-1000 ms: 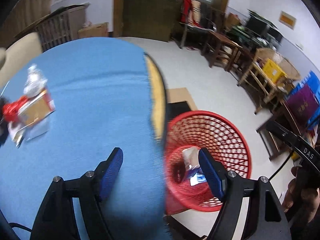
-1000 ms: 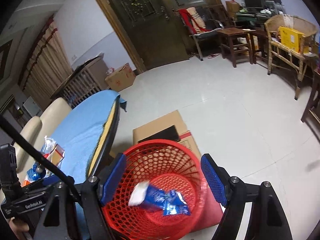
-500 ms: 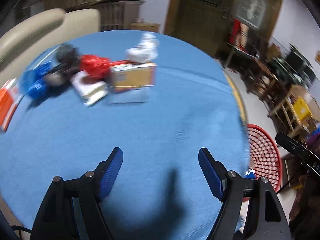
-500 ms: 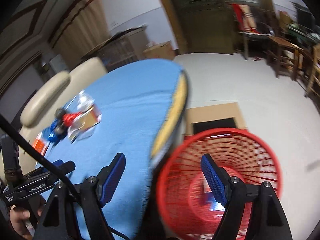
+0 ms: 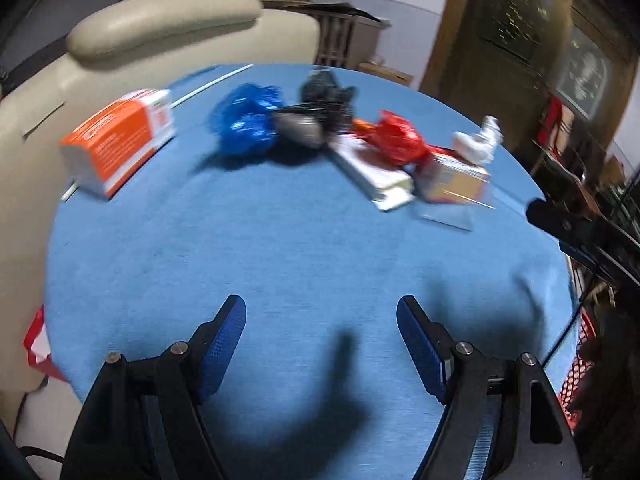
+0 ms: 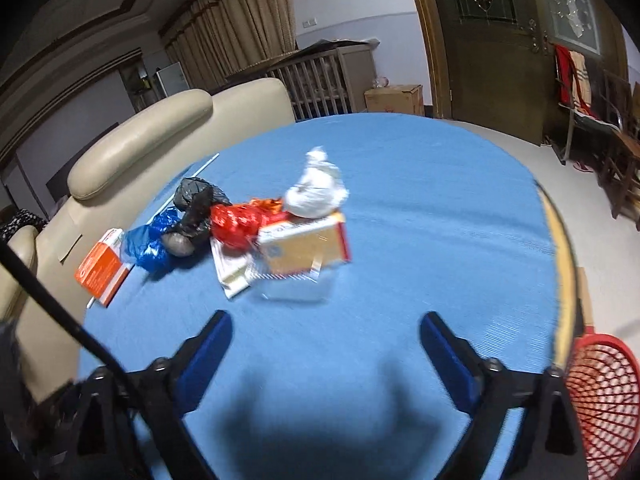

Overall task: Collect trash
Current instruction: 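Grasp the clear plastic tray with right tool while left grasps the white box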

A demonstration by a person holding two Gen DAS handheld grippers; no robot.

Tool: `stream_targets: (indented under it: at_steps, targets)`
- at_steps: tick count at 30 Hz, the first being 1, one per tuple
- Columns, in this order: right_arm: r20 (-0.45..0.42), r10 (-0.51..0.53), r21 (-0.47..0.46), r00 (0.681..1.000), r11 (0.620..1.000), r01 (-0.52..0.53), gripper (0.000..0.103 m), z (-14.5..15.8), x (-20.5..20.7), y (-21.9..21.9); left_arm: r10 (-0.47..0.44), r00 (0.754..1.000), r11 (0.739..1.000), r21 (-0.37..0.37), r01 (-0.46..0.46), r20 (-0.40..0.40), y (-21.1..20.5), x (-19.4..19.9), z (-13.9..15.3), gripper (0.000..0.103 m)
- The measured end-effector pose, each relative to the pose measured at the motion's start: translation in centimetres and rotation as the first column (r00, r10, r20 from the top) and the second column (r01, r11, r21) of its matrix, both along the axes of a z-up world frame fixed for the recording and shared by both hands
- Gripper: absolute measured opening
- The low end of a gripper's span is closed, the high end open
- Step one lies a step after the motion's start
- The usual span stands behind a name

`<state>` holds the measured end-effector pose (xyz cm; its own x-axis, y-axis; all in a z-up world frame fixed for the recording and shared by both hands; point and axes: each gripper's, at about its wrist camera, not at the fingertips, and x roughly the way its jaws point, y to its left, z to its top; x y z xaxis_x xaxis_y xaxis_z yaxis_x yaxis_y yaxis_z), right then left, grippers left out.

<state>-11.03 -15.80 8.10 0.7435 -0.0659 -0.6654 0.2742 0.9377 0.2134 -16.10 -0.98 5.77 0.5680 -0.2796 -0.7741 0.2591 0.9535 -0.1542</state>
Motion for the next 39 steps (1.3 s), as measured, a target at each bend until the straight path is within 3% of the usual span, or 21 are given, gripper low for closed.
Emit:
stream_targets:
  at_steps: [11, 13, 14, 15, 25, 30, 39]
  targets:
    - [-0.074, -0.05, -0.137, 0.996, 0.99, 0.039, 0.103, -3.0, 8.7, 3.2, 0.068, 0.997, 0.997, -0.031, -0.068, -0.024, 3.2, 2.1, -0.6, 0.079]
    - [-0.088, -0.038, -0.121, 0.995, 0.992, 0.027, 0.102, -3.7, 9.5, 3.0, 0.068, 0.997, 0.997, -0.029, -0.068, -0.022, 3.0, 2.4, -0.5, 0.079]
    - [-0.092, -0.028, -0.11, 0.995, 0.994, 0.018, 0.1, -4.0, 9.8, 2.9, 0.066, 0.998, 0.997, -0.026, -0.067, -0.021, 2.7, 2.8, -0.5, 0.079]
    - [-0.093, -0.031, -0.107, 0.995, 0.994, 0.021, 0.076, -4.1, 9.8, 2.7, 0.063, 0.998, 0.998, -0.026, -0.064, -0.02, 2.4, 3.2, -0.4, 0.079]
    - [-0.067, -0.016, -0.002, 0.998, 1.0, 0.015, 0.073, -3.8, 4.7, -1.3, 0.015, 0.999, 0.999, -0.036, -0.017, -0.05, -5.5, 8.4, -0.5, 0.081]
    - [-0.06, -0.02, 0.045, 0.998, 0.999, 0.022, 0.073, -4.0, 1.9, -3.2, 0.019, 0.997, 1.0, 0.027, -0.017, -0.074, -9.8, 11.4, -1.8, 0.081]
    - [-0.032, -0.015, 0.088, 0.999, 0.996, 0.018, 0.073, -4.1, 0.2, -4.3, 0.072, 0.995, 0.991, 0.12, -0.064, -0.066, -12.1, 14.8, -2.6, 0.082]
